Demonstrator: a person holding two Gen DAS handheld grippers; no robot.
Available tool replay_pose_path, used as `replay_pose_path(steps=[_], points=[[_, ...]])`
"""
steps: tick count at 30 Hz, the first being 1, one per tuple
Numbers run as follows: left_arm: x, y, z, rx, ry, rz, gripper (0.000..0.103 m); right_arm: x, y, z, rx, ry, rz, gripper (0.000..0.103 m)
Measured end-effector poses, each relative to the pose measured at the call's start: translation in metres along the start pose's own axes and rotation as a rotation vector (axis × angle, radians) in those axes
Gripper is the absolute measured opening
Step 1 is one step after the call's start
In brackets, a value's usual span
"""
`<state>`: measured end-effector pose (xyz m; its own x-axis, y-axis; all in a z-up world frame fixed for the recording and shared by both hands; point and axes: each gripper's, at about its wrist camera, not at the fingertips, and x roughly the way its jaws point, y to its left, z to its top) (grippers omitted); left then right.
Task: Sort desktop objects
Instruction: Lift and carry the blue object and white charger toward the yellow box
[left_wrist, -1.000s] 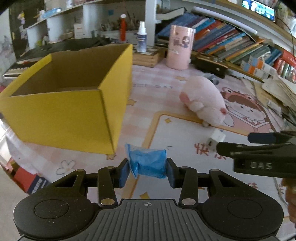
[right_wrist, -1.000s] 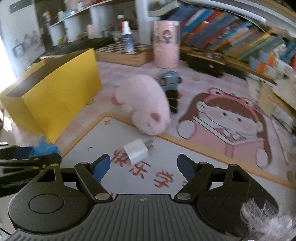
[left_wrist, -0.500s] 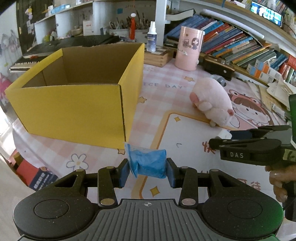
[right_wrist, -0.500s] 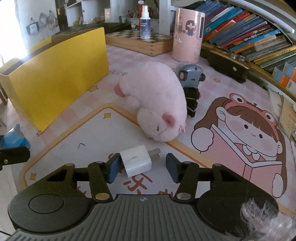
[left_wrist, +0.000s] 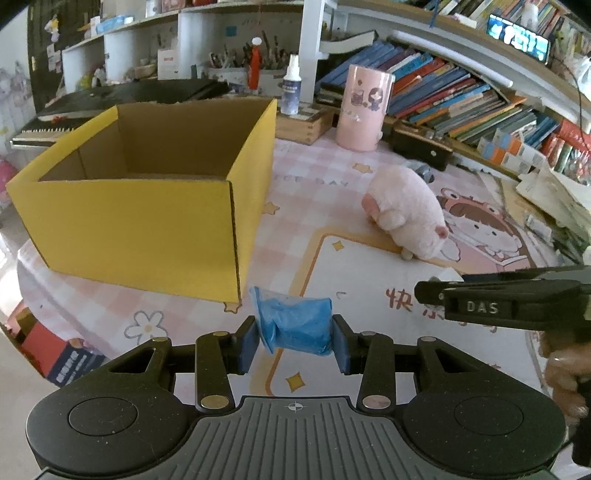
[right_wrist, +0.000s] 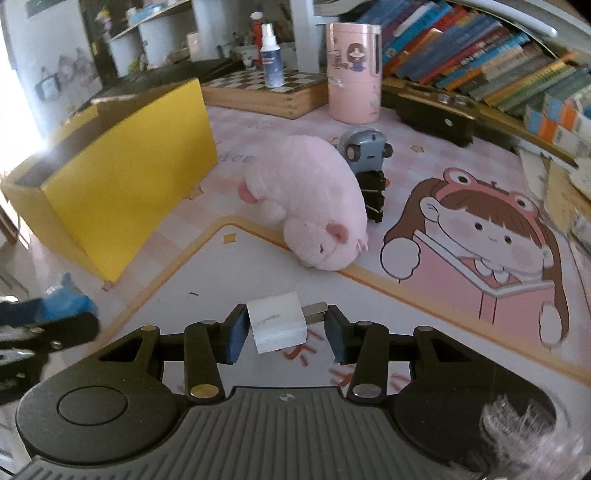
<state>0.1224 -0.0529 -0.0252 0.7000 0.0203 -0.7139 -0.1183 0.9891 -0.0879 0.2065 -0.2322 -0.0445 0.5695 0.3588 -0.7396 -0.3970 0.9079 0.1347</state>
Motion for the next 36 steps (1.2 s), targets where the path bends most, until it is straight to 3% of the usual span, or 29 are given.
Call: replay_pose_path(steps=[8,17,27,36], points=[[-0.015,0.021,0.000,0.008,-0.037,-0.062,0.040,-0.034,0.032,-0.002,0.076,-0.042,0.002,0.042],[-0.035,0.062,-0.008,0.023,-0.069,-0.109,0.039,-0.043,0.086,-0.020,0.062,-0.037,-0.035,0.042],[-0.057,0.122,-0.029,-0.002,-0.038,-0.137,0.039,-0.049,0.153,-0.046,0.061,-0.001,-0.054,0.042],[-0.077,0.161,-0.048,0.036,-0.026,-0.156,0.039,-0.054,0.202,-0.072,0.096,0.009,-0.059,0.042]])
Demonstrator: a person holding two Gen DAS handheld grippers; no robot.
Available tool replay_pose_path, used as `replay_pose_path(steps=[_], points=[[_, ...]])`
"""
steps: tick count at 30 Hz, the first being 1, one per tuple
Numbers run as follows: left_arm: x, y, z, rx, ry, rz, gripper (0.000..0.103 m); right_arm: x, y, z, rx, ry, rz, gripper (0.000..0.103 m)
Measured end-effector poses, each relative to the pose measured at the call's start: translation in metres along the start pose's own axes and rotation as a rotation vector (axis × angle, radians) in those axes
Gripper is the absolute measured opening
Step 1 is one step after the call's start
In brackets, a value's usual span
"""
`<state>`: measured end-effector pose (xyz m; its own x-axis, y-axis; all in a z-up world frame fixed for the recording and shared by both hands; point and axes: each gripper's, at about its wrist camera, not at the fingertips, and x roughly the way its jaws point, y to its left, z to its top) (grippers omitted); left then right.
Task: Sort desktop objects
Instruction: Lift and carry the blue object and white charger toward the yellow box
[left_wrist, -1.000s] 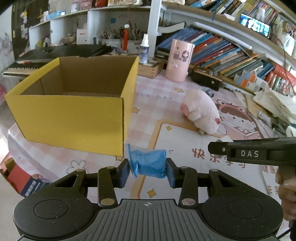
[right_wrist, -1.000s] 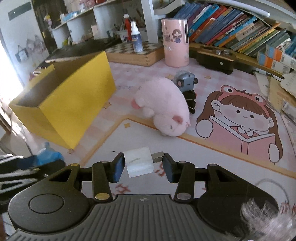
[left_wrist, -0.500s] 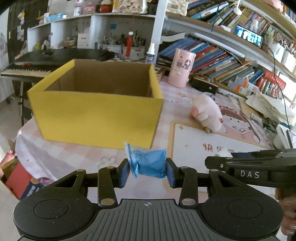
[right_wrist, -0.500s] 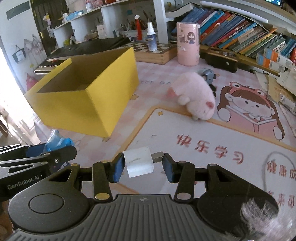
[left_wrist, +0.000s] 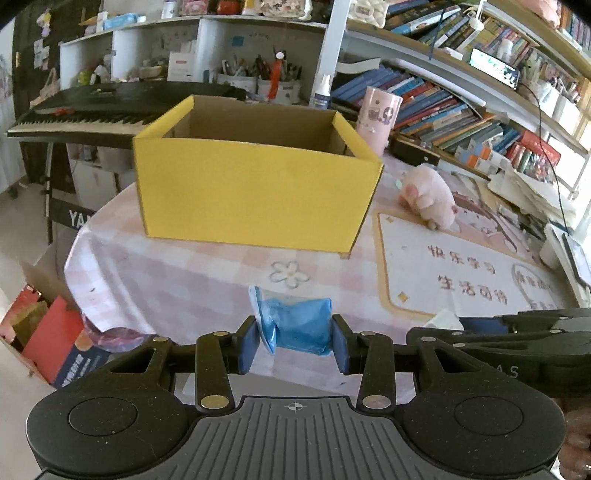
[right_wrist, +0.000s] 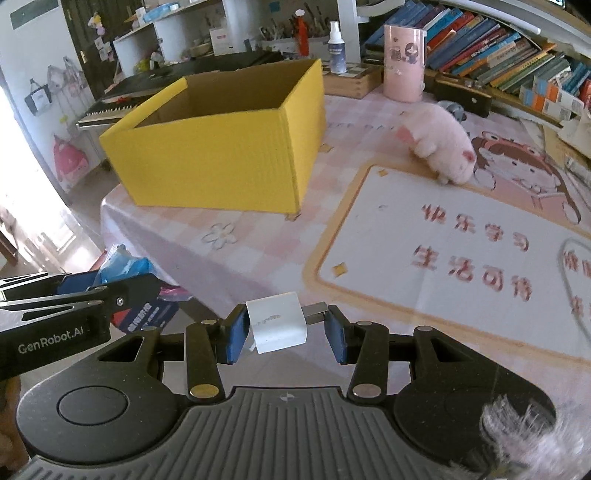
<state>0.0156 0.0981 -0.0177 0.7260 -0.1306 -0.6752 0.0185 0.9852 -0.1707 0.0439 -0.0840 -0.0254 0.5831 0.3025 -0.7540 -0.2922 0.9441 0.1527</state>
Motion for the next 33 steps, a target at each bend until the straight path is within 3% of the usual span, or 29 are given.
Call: replay_pose_path(steps=[13,33], points=[[-0.030,0.040,-0.012,0.000,-0.037,0.010,0.039,-0.006,0.052,-0.013,-0.019,-0.027,0.009,0.042],[-0.045,0.052,-0.008,0.027,-0.087,-0.005,0.039,-0.014,0.077,-0.007,-0.057,-0.061,-0.008,0.042]])
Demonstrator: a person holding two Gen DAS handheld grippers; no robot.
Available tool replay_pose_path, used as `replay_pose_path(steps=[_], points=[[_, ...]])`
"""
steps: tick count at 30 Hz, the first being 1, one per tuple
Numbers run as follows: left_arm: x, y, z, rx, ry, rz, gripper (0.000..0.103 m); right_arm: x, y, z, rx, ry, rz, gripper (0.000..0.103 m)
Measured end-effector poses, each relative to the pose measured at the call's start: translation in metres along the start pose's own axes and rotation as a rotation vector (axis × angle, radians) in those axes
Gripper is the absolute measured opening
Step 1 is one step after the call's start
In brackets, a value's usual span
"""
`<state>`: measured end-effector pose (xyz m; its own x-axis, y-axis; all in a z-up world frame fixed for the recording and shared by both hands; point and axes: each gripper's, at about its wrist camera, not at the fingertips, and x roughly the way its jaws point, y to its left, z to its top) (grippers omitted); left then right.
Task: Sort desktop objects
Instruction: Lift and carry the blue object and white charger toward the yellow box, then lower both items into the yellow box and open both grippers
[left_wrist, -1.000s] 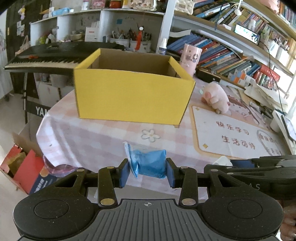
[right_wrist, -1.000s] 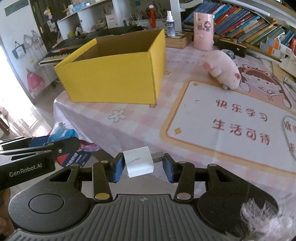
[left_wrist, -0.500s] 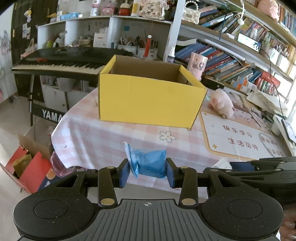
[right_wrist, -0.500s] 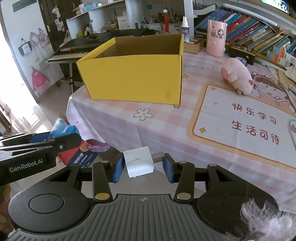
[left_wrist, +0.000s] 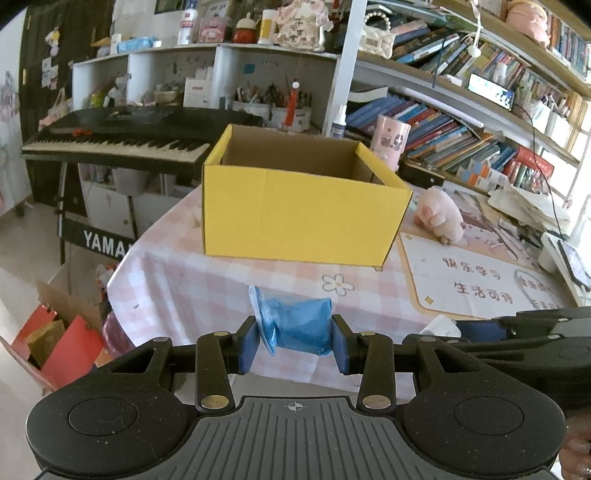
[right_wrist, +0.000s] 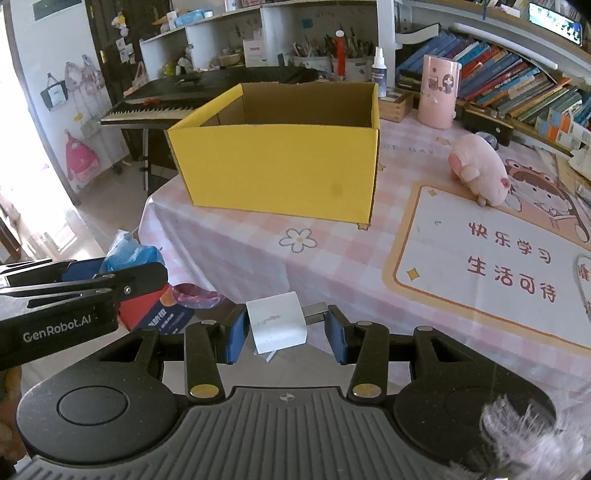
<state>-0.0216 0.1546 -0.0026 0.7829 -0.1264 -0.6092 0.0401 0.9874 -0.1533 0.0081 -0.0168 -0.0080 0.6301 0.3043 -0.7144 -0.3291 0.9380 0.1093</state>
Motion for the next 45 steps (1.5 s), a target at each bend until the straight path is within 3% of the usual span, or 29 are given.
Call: replay_pose_path(steps=[18,32,45], points=[[0.008,0.009,0.030,0.026,-0.089,0.017,0.039,0.006,0.007,0.034,-0.011,-0.081,-0.016,0.042],[0.051,0.008,0.093,0.055,-0.179,0.036,0.039,0.025,-0.011,0.116,-0.032,-0.212,0.012,0.042],[0.105,0.001,0.135,0.046,-0.167,0.094,0.039,0.076,-0.050,0.178,-0.056,-0.207,0.049,0.042]])
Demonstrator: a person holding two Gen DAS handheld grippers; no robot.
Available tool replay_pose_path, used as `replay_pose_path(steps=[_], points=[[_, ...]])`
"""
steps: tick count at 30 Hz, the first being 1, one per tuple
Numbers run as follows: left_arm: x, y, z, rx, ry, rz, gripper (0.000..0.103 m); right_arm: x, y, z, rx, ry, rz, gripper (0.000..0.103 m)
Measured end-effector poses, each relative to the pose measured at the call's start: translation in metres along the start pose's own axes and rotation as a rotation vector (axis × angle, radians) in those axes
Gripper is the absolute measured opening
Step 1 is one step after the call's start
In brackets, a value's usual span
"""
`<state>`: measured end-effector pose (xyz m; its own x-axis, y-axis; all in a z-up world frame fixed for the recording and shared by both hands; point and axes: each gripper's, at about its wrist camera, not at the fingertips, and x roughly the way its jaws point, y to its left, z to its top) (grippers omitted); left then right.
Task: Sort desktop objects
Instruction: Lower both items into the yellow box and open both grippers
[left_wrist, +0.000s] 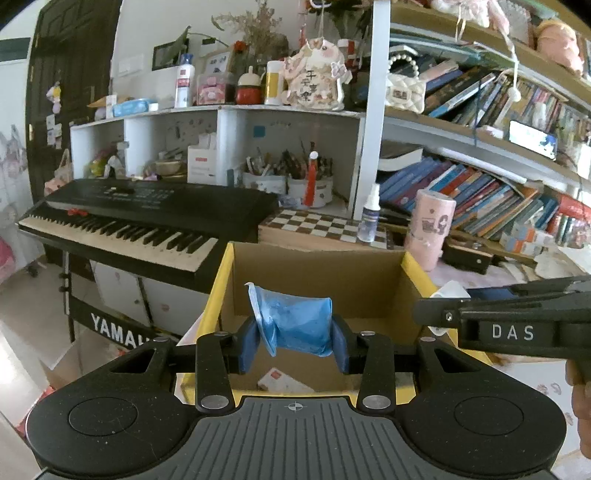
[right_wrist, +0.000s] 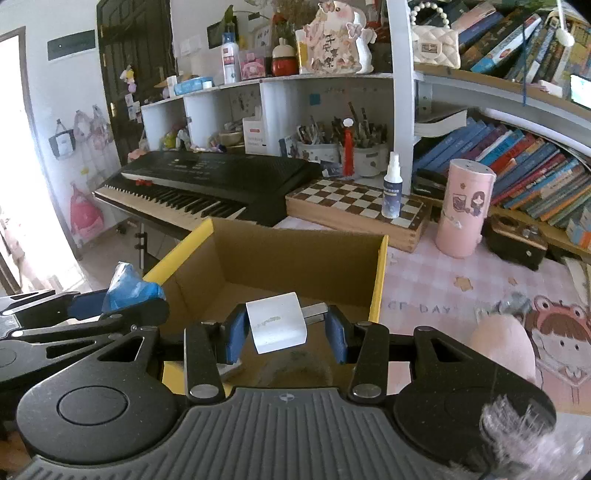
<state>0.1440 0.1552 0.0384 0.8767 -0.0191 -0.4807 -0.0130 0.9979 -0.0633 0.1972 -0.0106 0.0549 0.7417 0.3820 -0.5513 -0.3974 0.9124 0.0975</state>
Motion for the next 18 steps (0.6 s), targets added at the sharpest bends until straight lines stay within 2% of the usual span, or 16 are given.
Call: replay_pose_path(steps=[4,18], points=[[0.019,-0.007,0.005,0.018,0.020,0.023,0.039,0.019,-0.011,0.010,-0.024,0.011,0.020,0.042],[0.072,-0.027,-0.001,0.061,0.161,0.062,0.039,0.088,-0.028,0.028,-0.188,0.119,0.121,0.042]])
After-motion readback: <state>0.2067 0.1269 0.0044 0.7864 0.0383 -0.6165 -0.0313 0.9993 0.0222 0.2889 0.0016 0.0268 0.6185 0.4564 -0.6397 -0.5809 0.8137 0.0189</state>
